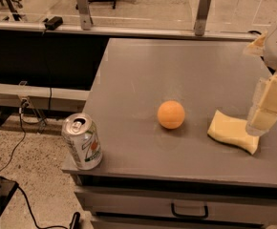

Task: Move orange near 7up can

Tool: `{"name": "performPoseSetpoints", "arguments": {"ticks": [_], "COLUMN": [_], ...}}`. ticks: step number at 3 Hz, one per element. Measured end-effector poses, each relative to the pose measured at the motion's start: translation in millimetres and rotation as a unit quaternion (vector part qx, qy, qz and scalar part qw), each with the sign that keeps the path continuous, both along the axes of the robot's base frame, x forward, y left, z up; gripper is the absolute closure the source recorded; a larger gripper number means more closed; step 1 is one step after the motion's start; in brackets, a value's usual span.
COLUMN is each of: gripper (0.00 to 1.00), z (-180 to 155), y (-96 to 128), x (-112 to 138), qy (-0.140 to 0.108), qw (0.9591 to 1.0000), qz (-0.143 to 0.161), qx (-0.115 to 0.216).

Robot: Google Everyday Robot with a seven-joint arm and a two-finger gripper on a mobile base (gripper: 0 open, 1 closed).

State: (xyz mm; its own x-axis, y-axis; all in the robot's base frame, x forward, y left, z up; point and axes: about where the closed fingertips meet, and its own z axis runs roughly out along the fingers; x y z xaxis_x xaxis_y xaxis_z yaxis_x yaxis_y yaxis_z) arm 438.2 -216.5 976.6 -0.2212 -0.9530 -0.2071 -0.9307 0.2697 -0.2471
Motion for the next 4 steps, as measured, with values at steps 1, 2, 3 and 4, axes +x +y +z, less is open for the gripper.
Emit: {"name": "performPoseSetpoints", "arguments": {"ticks": [1,2,3,4], "gripper": [0.0,0.0,0.0,0.0], "z": [-4,-31,-58,-84], "y": [5,19,37,54], "x": [9,24,37,48], "qy": [0.0,0.02,0.03,0.029], "qw": [1.0,0.9993,0.9981,0.9972], "qz": [0.006,0.018,0.033,0.051], "qx": [0.005,0.028,0.043,0.047]}}
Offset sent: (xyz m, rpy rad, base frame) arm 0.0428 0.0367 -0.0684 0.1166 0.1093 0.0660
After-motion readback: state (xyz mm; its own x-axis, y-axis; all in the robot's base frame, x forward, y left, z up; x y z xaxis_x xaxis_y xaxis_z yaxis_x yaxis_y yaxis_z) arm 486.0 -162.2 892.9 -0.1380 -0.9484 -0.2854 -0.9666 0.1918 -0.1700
